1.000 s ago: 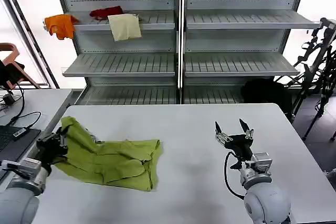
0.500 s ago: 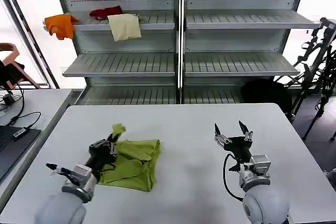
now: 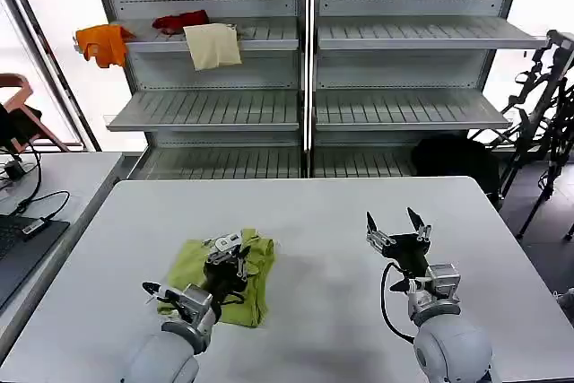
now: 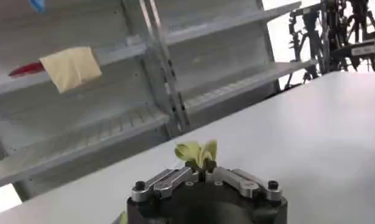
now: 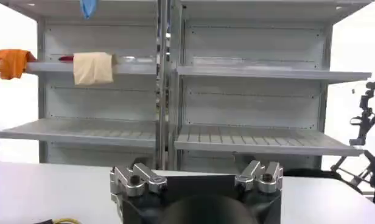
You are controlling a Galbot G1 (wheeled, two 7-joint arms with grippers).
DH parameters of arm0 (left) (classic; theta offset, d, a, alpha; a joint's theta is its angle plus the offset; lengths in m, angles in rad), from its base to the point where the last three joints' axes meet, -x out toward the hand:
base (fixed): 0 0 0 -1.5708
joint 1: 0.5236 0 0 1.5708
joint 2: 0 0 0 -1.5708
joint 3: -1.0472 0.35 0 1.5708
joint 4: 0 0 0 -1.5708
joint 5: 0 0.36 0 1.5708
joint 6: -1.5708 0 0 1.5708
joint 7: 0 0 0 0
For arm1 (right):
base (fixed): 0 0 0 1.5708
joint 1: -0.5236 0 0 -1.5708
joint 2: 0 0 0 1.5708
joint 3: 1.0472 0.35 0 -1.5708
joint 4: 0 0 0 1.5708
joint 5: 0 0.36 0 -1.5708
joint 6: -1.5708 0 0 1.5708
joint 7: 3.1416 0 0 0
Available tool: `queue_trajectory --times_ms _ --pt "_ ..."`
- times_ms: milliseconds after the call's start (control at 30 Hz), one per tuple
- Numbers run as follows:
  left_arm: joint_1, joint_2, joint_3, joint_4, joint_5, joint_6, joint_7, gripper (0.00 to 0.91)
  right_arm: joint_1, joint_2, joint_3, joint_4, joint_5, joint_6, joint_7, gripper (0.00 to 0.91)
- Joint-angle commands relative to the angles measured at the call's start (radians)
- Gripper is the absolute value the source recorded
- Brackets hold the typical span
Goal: Fold and organize the clothes.
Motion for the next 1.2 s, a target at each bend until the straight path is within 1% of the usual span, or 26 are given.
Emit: queue_trajectory --times_ms 33,233,433,467,600,700,767,800,833,900,933,1067,1200 --pt "-0.019 -0.034 0.069 0.077 0.051 0.017 -0.001 0.907 0.001 0.000 0.001 -0.005 0.000 0.001 -0.001 0.907" --pt "-0.020 -0.062 0.091 0.084 0.025 0.016 -0.010 0.907 0.008 0.002 -0.001 -0.013 0.000 0.003 -0.002 0.907" --pt "-0.042 -0.091 0.122 0.037 -0.131 0.016 -0.062 0.907 0.012 0.004 -0.006 -0.011 0.000 0.000 0.001 0.907" --pt "-0.047 -0.093 0.123 0.024 -0.170 0.016 -0.074 0.907 0.012 0.004 -0.006 -0.010 0.000 -0.001 0.001 0.907" --pt "-0.061 -0.084 0.096 -0.016 -0.215 0.016 -0.085 0.907 0.009 0.002 -0.010 -0.007 0.000 -0.005 0.000 0.907" --pt "-0.069 -0.050 0.004 -0.044 -0.262 0.015 -0.079 0.907 0.003 -0.002 -0.014 -0.006 0.001 -0.006 -0.007 0.907" --pt "-0.071 -0.001 -0.091 -0.039 -0.285 0.001 -0.053 0.907 -0.001 -0.001 -0.020 -0.008 0.000 -0.006 -0.012 0.907" --pt "-0.070 0.008 -0.119 -0.031 -0.293 -0.007 -0.044 0.907 -0.002 -0.001 -0.023 -0.010 -0.001 -0.006 -0.011 0.907" --pt "-0.061 0.024 -0.202 -0.016 -0.301 -0.019 -0.016 0.907 -0.003 0.002 -0.027 -0.012 -0.005 -0.005 -0.012 0.907" --pt "-0.043 0.045 -0.281 0.007 -0.323 -0.035 0.009 0.907 -0.003 0.006 -0.031 -0.014 -0.009 -0.005 -0.013 0.907" --pt "-0.022 0.060 -0.342 0.036 -0.326 -0.058 0.043 0.907 -0.003 0.006 -0.032 -0.016 -0.009 -0.005 -0.013 0.907" --pt "0.043 0.089 -0.441 0.114 -0.342 -0.072 0.082 0.907 -0.004 0.003 -0.031 -0.021 -0.011 -0.005 -0.014 0.907" --pt "0.103 0.088 -0.452 0.148 -0.343 -0.070 0.090 0.907 -0.003 0.002 -0.029 -0.025 -0.012 -0.006 -0.015 0.907"
